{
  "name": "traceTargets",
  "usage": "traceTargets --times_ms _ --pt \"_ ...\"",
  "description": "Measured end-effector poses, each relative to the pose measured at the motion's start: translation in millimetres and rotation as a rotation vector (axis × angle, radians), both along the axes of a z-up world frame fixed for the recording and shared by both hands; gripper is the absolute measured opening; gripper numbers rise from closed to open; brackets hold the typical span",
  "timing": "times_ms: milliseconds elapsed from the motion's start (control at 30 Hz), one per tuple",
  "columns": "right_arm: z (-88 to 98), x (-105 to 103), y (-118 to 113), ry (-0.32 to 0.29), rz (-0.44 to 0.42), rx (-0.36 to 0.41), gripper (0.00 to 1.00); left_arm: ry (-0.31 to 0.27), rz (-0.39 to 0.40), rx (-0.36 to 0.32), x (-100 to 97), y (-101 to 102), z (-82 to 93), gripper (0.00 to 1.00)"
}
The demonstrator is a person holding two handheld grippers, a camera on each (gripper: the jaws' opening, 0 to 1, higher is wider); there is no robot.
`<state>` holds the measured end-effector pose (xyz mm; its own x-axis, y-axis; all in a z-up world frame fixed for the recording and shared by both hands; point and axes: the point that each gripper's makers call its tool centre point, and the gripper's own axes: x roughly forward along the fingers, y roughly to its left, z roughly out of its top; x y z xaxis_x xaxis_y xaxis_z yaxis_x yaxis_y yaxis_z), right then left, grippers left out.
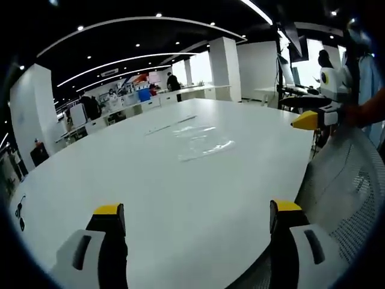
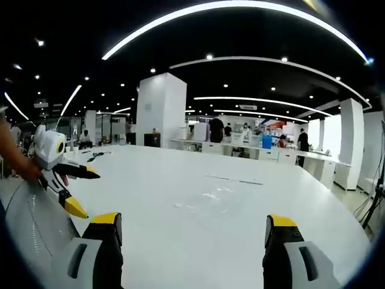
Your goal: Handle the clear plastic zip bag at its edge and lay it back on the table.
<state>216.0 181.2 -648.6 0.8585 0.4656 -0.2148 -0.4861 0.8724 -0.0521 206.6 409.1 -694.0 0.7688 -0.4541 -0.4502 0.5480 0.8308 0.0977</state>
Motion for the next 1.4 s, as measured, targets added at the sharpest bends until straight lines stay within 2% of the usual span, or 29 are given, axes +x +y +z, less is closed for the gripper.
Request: traceTargets --times_ms 300,433,900,1400 --pt "-0.4 0 0 0.009 -0.01 0.0 1.0 -0.01 0.006 -0.004 0.6 1 1.6 0.99" --pt "-4.4 0 1 0.017 0.004 -0.017 1.0 -0.033 -0.001 -0.01 1.3 -1 5.7 0.99" --pt "-2.3 1 -4 0.004 -0.008 -0.033 0.98 -0.057 -0.005 -0.022 1.8 -1 9.9 0.99" --pt "-10.5 1 -4 0.032 0.002 -0.073 0.97 -0.055 -0.011 -0.039 1.6 -2 10.7 0.99"
